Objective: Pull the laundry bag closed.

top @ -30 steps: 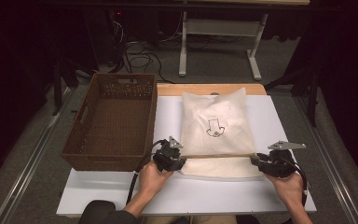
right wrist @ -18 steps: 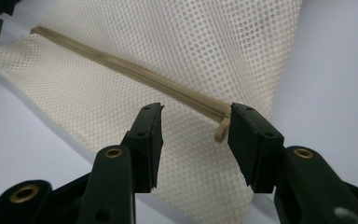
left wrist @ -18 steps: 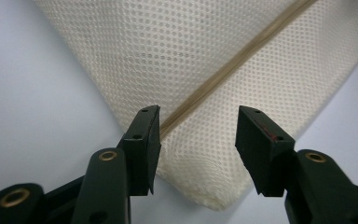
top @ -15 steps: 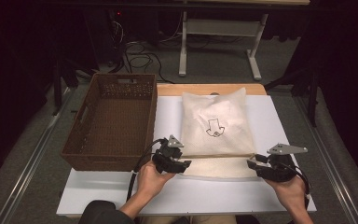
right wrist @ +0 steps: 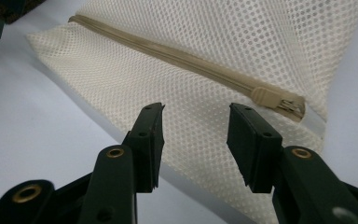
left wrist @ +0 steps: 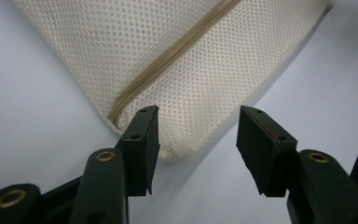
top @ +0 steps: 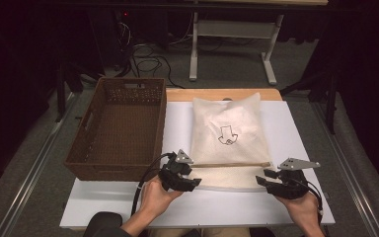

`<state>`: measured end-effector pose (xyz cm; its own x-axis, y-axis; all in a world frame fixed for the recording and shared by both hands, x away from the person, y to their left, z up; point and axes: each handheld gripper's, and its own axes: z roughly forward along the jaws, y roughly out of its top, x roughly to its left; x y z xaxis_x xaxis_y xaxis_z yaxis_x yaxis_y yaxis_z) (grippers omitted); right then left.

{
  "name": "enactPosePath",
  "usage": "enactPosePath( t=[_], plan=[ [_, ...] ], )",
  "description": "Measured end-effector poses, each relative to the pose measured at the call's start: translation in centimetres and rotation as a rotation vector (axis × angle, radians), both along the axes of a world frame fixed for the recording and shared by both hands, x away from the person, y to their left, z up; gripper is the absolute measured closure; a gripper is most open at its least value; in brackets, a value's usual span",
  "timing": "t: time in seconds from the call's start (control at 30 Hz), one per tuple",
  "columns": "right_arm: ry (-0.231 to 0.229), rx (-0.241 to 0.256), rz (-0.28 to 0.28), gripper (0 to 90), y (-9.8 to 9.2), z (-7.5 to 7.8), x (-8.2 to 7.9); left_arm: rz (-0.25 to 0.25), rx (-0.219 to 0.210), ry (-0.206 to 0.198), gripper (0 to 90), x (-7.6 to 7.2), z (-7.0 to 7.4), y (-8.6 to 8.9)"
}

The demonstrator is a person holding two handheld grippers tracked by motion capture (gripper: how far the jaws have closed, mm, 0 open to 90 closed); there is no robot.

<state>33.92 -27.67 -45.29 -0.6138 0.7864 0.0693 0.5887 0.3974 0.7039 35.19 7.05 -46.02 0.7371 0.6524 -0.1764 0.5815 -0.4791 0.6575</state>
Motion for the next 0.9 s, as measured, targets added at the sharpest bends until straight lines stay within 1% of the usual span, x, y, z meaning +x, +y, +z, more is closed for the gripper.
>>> enactPosePath(
  t=[0.07, 0.13, 0.17, 0.27, 0.37, 0.43, 0.47, 0.5, 0.57, 0.9],
  plan=[
    [0.004, 0.000, 0.004, 56.2, 0.2, -0.1, 0.0, 0.004, -0.003, -0.006, 48.1, -0.2, -0.1, 0.1],
    [-0.001, 0.004, 0.004, 56.2, 0.2, -0.2, 0.0, 0.004, -0.002, -0.009, 47.6, -0.2, -0.2, 0.2],
    [0.005, 0.007, 0.007, 56.2, 0.3, -0.4, -0.1, 0.009, 0.005, -0.016, 47.3, -0.3, -0.4, 0.3],
    [0.009, 0.008, 0.008, 56.2, 0.4, -0.6, -0.1, 0.015, 0.003, -0.017, 46.7, -0.3, -0.7, 0.4],
    [0.018, 0.016, 0.008, 56.2, 0.6, -1.0, 0.0, 0.016, 0.005, -0.006, 46.5, -0.2, -1.3, 0.5],
    [0.021, 0.013, 0.009, 56.1, 0.6, -1.2, -0.1, 0.015, 0.013, -0.003, 46.4, -0.2, -1.5, 0.4],
    [0.014, 0.008, 0.013, 56.2, 0.7, -1.4, 0.0, 0.015, 0.011, -0.002, 46.4, -0.2, -1.6, 0.4],
    [0.023, 0.008, 0.010, 56.2, 0.8, -1.5, -0.1, 0.013, 0.014, 0.000, 46.4, -0.2, -1.6, 0.4],
    [0.018, 0.009, 0.016, 56.2, 0.8, -1.7, 0.0, 0.015, 0.011, 0.000, 46.4, -0.2, -1.7, 0.4],
    [0.016, 0.000, -0.010, 56.0, 0.4, -2.3, 0.1, 0.015, 0.015, 0.003, 46.4, -0.2, -2.3, 0.2]
  ],
)
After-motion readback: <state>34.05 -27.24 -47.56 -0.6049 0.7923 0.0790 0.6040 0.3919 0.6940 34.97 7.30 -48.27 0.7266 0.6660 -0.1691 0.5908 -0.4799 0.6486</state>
